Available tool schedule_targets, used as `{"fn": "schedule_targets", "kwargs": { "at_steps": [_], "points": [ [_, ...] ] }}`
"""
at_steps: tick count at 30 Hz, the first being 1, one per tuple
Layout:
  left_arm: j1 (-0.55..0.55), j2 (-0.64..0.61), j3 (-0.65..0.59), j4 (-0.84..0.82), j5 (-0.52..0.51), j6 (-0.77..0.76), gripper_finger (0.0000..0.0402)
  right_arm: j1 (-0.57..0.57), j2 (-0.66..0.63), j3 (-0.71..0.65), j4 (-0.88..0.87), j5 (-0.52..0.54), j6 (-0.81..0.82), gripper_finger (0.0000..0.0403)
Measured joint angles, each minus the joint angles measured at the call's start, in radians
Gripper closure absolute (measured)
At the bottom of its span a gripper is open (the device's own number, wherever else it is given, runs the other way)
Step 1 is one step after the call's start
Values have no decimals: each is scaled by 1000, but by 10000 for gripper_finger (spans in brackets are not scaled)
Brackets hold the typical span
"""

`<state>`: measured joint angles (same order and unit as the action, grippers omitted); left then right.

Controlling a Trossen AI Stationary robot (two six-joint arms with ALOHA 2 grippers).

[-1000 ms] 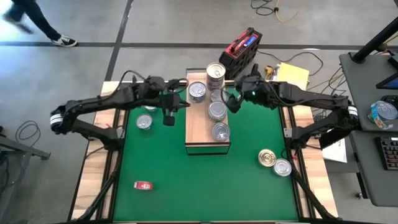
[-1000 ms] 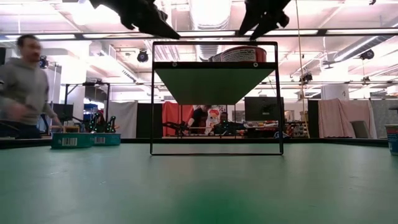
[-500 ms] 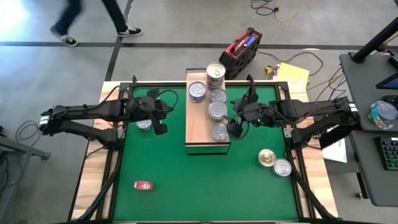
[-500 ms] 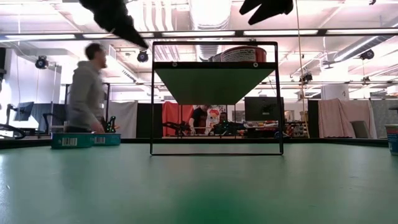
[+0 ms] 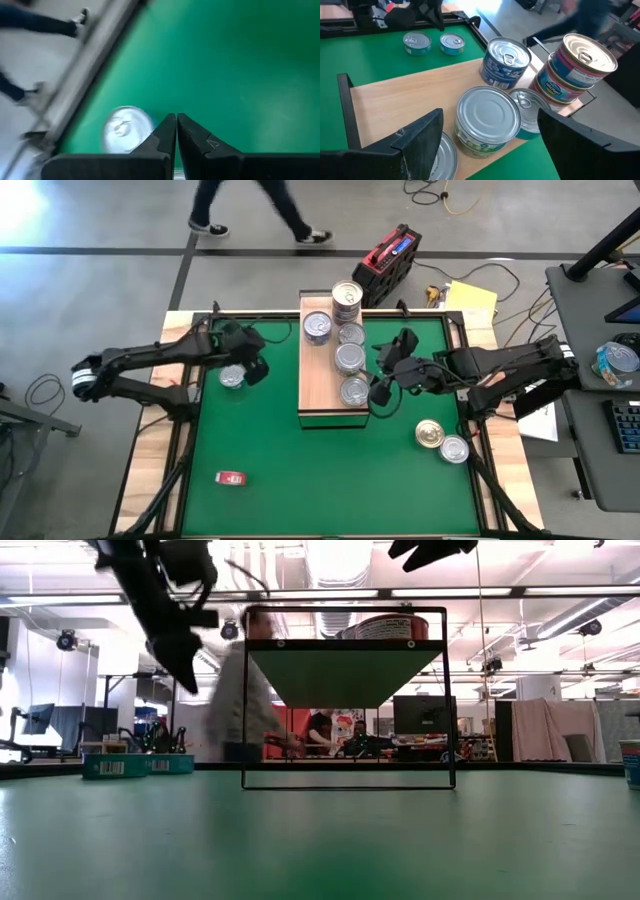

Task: Stack canned seafood by type on shelf
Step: Put the top yellow tuna can on the shelf

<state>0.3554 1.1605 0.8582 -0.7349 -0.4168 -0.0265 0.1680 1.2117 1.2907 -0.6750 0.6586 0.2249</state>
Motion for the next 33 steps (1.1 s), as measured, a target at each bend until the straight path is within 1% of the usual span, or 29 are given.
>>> {"fn": "schedule_targets", "kwargs": {
  "at_steps": [2,3,6,9,11,14,17,23,26,30,33],
  "points": [
    [58,1,-36,36,88,48,401,0,0,-4,0,0,0,90],
    [85,1,-47,42,111,56,401,0,0,-7,0,0,0,90],
    [171,0,-73,33,132,46,401,0,0,-20,0,-1,1,90],
    [261,10,-82,55,218,14,401,0,0,-33,2,-1,2,90],
    [307,34,-82,84,256,-2,401,0,0,-39,7,-1,2,90],
    [346,89,-81,90,251,21,401,0,0,-45,17,-1,3,90],
    [360,151,-81,97,239,60,401,1,0,-47,23,-3,12,90],
    [363,262,-82,122,143,62,401,4,0,-47,23,-4,19,90],
    [362,303,-82,137,138,63,401,4,0,-47,31,-4,19,90],
    [361,325,-78,148,129,63,401,4,0,-47,31,-4,19,90],
    [355,312,-79,139,172,62,401,4,0,-47,32,-4,19,90]
  ]
}}
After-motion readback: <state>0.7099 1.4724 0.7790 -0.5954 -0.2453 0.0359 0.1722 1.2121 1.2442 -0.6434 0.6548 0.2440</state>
